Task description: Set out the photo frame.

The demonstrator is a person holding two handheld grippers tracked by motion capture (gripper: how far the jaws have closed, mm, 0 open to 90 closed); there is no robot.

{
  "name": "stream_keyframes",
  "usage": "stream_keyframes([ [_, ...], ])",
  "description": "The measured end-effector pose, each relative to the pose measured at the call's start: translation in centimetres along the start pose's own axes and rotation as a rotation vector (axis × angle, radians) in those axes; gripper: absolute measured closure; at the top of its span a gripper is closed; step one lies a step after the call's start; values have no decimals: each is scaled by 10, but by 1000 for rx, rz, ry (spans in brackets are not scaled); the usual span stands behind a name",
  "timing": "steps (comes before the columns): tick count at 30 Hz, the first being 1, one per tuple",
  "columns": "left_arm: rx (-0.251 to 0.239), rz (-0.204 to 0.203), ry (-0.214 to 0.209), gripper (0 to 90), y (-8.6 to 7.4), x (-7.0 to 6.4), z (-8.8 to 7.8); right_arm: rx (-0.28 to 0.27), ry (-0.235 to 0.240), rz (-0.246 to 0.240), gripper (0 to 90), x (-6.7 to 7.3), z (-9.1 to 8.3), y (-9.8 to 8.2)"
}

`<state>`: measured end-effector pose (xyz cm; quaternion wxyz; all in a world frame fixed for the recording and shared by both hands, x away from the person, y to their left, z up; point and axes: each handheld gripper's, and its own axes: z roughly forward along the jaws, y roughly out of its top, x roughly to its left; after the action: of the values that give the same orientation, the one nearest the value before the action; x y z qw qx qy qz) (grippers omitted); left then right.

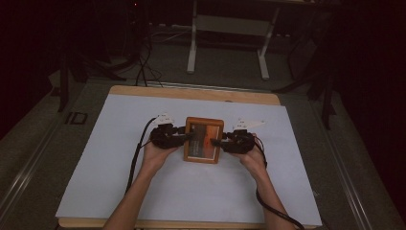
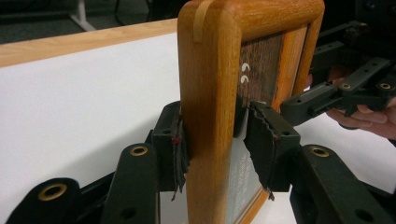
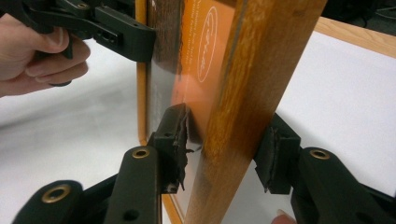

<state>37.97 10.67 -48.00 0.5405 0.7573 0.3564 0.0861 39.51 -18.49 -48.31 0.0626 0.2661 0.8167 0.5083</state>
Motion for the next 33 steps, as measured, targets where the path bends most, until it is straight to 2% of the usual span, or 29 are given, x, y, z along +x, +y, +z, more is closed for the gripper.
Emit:
stream_keyframes([
  [3, 5, -11, 6, 593, 0, 1, 0, 9, -20, 10, 559, -1, 2, 2],
  [14, 21, -39, 7, 608, -1, 4, 1, 8, -43, 36, 538, -2, 5, 3],
  [17, 41, -37, 16, 565, -2, 5, 1, 9, -64, 44, 521, -3, 4, 2],
  [19, 34, -46, 27, 525, -2, 6, 1, 17, -75, 45, 507, -4, 4, 1],
  [25, 5, -37, 35, 539, 0, 7, -3, 11, -34, 34, 517, -1, 0, -2],
  [28, 6, -39, 30, 553, -1, 7, -3, 18, -41, 20, 517, 1, -1, -2],
  [33, 1, -43, 22, 535, -3, 7, -3, 7, -31, 25, 453, -1, -4, -2],
])
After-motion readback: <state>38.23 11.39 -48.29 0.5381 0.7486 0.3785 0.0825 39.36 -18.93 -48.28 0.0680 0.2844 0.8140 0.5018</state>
